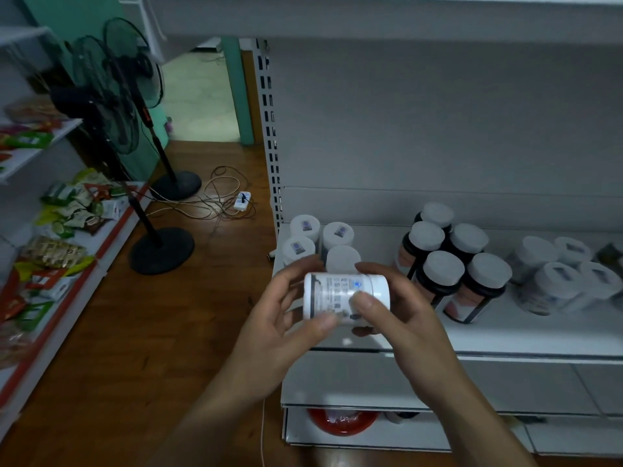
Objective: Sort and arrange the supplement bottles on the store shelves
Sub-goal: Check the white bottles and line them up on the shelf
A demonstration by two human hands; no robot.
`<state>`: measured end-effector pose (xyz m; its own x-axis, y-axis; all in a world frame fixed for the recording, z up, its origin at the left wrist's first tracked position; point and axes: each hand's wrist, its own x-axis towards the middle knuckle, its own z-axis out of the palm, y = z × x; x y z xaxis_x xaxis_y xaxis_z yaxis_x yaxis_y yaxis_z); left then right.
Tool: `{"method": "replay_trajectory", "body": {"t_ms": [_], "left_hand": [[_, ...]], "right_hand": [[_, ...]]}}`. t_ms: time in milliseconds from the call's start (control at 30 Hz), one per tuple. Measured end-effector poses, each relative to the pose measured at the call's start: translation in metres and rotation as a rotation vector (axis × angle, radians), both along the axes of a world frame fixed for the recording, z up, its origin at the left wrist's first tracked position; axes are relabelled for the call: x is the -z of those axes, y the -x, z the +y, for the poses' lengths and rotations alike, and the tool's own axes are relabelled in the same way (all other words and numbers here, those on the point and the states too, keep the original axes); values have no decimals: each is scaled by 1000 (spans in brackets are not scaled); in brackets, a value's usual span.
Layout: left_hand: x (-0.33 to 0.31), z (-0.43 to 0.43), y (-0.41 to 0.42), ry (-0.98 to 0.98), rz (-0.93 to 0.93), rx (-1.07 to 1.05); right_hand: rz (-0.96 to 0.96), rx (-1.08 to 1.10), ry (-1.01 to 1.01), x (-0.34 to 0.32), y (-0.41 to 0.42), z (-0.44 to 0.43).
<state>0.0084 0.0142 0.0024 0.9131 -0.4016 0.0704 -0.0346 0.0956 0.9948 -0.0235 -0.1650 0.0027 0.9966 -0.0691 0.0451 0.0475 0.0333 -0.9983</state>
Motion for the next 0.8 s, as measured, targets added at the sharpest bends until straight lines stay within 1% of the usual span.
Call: {"method": "replay_trajectory", "body": {"t_ms": [67,200,333,433,500,600,733,800], "left_hand": [[1,2,0,11,-40,18],[1,1,-1,60,-1,-44],[2,0,3,60,-5,-23],[2,1,7,37,-45,-22],[0,0,7,38,-29,-56],[-2,-2,8,5,-21,-53],[5,0,12,32,-15,-28],[5,0,13,37,-20,-45]], "right_hand": [[9,16,-21,-1,-1,1],[-66,-62,9,-3,2,1],[-50,-7,-10,-1,1,1],[-16,-4,-4,-1,2,1],[-34,-41,5,-2,4,2],[-80,-47,-2,-4,6,2],[-20,28,-13,-2,5,4],[0,11,-26,-1,5,4]]}}
